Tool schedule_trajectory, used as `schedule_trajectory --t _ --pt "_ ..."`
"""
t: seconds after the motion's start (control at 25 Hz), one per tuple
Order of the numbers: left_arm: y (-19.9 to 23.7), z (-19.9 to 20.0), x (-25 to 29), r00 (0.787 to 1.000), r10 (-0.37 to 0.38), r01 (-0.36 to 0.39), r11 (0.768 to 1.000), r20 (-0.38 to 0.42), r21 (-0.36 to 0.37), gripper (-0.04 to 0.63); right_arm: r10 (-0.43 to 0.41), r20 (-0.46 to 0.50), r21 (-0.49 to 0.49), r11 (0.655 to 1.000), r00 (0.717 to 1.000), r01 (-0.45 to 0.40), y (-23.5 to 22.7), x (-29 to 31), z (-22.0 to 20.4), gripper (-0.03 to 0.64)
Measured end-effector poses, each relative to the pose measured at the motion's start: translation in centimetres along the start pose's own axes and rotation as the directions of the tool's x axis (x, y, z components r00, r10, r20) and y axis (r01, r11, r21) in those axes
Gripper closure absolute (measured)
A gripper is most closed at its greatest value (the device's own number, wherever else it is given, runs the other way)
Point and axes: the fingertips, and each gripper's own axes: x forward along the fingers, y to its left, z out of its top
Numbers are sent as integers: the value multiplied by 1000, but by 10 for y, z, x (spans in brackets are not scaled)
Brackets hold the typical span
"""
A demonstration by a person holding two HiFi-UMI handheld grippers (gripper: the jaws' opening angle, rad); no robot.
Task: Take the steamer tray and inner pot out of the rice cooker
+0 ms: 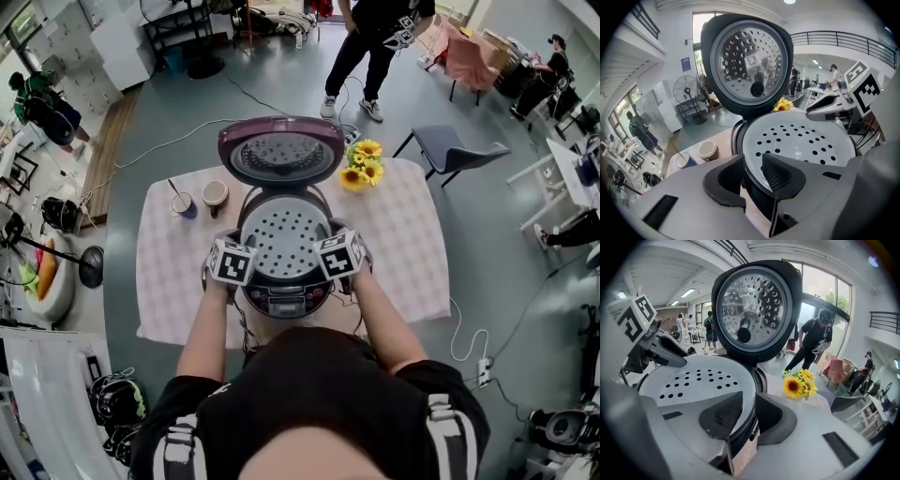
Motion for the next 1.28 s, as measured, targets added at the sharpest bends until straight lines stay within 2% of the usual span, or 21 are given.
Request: schedule_trajectory --t 0.48,0.92,1.28 --pt "0 25 -32 993 40 -41 999 107 13 489 -73 125 27 997 990 70 -11 -31 24 546" --pt "-6 60 -88 964 83 -91 996 252 21 495 -120 257 38 993 959 113 -19 -84 57 549" --pt "-27 83 -102 943 27 -48 997 332 56 500 -205 288 106 978 935 182 -35 -123 54 552"
